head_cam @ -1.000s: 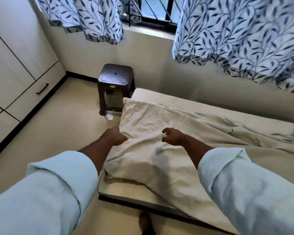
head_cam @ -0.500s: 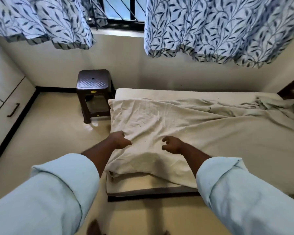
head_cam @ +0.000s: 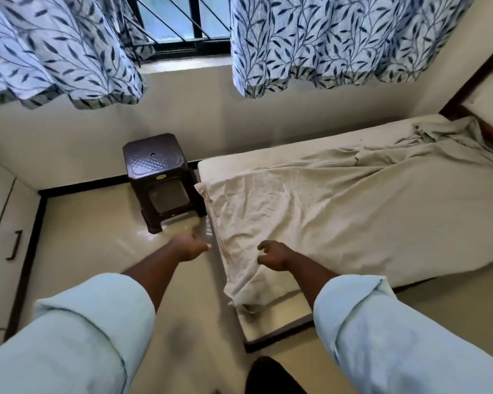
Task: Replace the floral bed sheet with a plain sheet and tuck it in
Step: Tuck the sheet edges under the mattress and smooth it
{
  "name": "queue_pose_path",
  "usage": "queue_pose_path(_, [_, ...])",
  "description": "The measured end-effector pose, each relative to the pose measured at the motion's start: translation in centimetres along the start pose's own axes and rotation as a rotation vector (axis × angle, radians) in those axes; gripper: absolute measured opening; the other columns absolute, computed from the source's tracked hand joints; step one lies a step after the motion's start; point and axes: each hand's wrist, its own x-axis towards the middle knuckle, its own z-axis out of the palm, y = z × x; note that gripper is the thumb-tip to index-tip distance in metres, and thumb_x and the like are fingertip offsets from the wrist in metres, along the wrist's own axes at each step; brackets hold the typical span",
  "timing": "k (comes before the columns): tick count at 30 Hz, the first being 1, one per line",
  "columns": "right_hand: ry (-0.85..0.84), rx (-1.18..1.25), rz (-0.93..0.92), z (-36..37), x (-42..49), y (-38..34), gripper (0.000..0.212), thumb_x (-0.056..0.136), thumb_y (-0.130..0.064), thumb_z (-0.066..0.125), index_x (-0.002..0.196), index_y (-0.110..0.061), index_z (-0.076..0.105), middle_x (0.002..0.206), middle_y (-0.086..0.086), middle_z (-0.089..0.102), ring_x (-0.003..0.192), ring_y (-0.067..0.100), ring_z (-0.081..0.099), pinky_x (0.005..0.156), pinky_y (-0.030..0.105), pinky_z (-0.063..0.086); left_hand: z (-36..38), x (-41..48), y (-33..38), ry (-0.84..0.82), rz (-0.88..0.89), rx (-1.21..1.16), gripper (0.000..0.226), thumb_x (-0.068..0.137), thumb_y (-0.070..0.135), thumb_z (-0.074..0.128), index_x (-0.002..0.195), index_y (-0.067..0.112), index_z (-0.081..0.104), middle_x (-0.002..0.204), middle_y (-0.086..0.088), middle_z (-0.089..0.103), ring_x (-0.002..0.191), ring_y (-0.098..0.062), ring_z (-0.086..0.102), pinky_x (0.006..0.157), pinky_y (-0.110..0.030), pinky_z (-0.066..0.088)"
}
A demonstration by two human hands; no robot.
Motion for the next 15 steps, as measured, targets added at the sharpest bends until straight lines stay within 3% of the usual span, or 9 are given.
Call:
queue_pose_path(5, [0.004, 0.03, 0.039, 2.5, 2.3, -2.3, 0.058, 0.087, -0.029, 0.068, 0.142, -0.018, 0.054, 0.146, 0.012, 0.054, 0.132, 0.024, 0.054, 0.104, 0.03, 0.046, -3.4, 3.5, 0.6, -0.063, 0.056, 0.018, 0.061, 0.091, 0.047, 0.068, 0.136, 0.007, 0.055, 0.134, -0.015, 0.06, 0.12, -0.031, 0.059, 0.082, -0.03, 0.045])
queue_pose_path(9, [0.032, 0.078, 0.098, 1.2, 6.6, -3.4, 0.056, 0.087, -0.028, 0.067, 0.141, -0.018, 0.055, 0.144, 0.01, 0.056, 0.129, 0.024, 0.055, 0.103, 0.029, 0.046, -6.6, 9.1, 2.1, -0.093, 0.13, 0.053, 0.059, 0.089, 0.05, 0.069, 0.132, 0.012, 0.057, 0.133, -0.009, 0.059, 0.118, -0.026, 0.058, 0.088, -0.033, 0.048])
queue_pose_path(13, [0.084, 0.141, 0.139, -1.9, 12.3, -4.7, 0.055, 0.089, -0.028, 0.067, 0.141, -0.016, 0.054, 0.143, 0.011, 0.057, 0.131, 0.025, 0.055, 0.105, 0.03, 0.045, -9.0, 16.5, 3.5, -0.118, 0.159, 0.112, 0.04, 0.093, 0.051, 0.064, 0.113, 0.016, 0.062, 0.122, -0.007, 0.064, 0.1, -0.02, 0.058, 0.079, -0.028, 0.044])
queue_pose_path(15, [0.123, 0.178, 0.163, -3.5, 15.7, -5.4, 0.053, 0.091, -0.027, 0.067, 0.141, -0.015, 0.055, 0.138, 0.012, 0.061, 0.128, 0.026, 0.056, 0.101, 0.029, 0.044, -10.1, 20.4, 4.6, -0.149, 0.178, 0.144, 0.044, 0.095, 0.049, 0.062, 0.123, 0.016, 0.061, 0.126, -0.008, 0.063, 0.105, -0.021, 0.058, 0.082, -0.028, 0.043])
